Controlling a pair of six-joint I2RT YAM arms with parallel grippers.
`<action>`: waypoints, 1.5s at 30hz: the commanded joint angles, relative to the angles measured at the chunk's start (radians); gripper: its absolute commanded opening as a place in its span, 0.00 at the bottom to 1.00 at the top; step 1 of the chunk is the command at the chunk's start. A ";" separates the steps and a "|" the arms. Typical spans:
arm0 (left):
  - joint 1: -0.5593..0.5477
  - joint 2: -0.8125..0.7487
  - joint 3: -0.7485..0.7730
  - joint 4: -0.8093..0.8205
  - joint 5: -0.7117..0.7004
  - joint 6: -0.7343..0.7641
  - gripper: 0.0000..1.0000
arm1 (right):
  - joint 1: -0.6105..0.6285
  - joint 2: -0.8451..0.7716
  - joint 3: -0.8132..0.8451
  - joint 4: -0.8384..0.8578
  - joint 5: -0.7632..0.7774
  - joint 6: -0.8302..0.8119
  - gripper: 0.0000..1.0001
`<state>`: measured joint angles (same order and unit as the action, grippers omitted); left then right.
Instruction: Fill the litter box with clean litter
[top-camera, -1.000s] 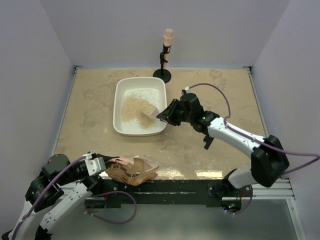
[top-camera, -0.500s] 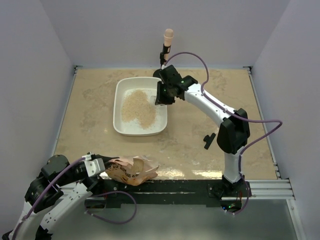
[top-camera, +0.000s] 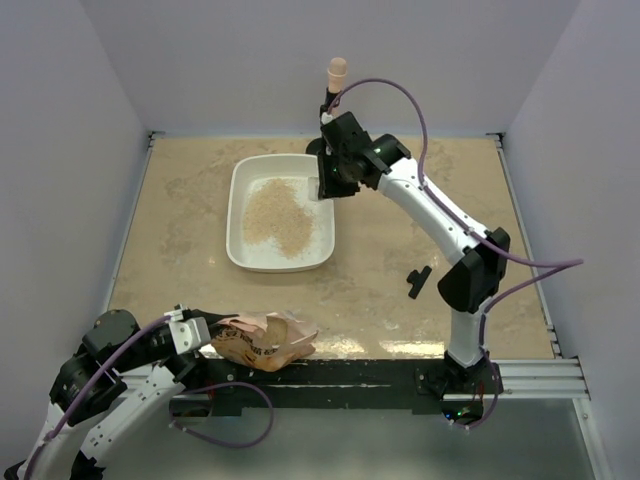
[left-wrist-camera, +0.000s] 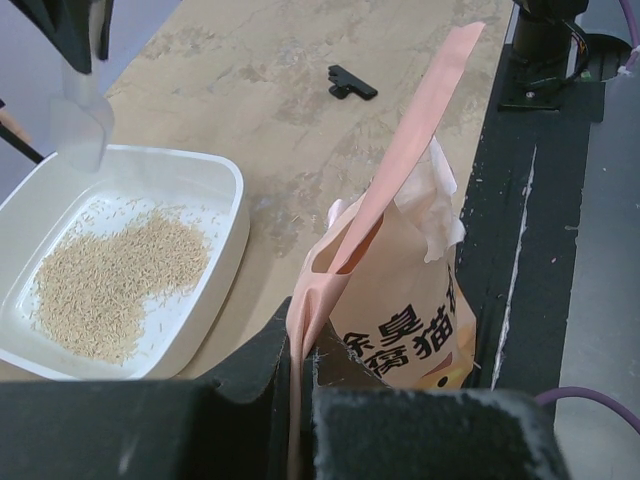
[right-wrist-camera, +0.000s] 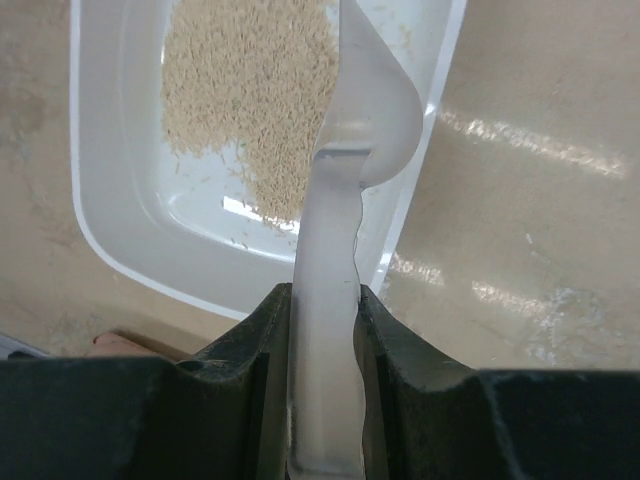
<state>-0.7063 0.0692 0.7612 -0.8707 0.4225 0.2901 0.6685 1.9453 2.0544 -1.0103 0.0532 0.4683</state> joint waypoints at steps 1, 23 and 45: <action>0.004 -0.013 0.044 0.302 0.039 -0.015 0.00 | -0.033 -0.201 -0.046 0.038 0.148 0.026 0.00; 0.004 0.187 0.136 0.311 -0.109 -0.169 0.00 | -0.293 -0.444 -1.108 1.031 -0.012 0.256 0.00; 0.001 0.245 0.173 0.322 -0.111 -0.163 0.00 | -0.305 -0.483 -1.109 1.015 -0.174 0.218 0.62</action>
<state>-0.7071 0.3302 0.8394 -0.8425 0.3096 0.1493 0.3660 1.6463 0.9436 0.0288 -0.0750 0.7383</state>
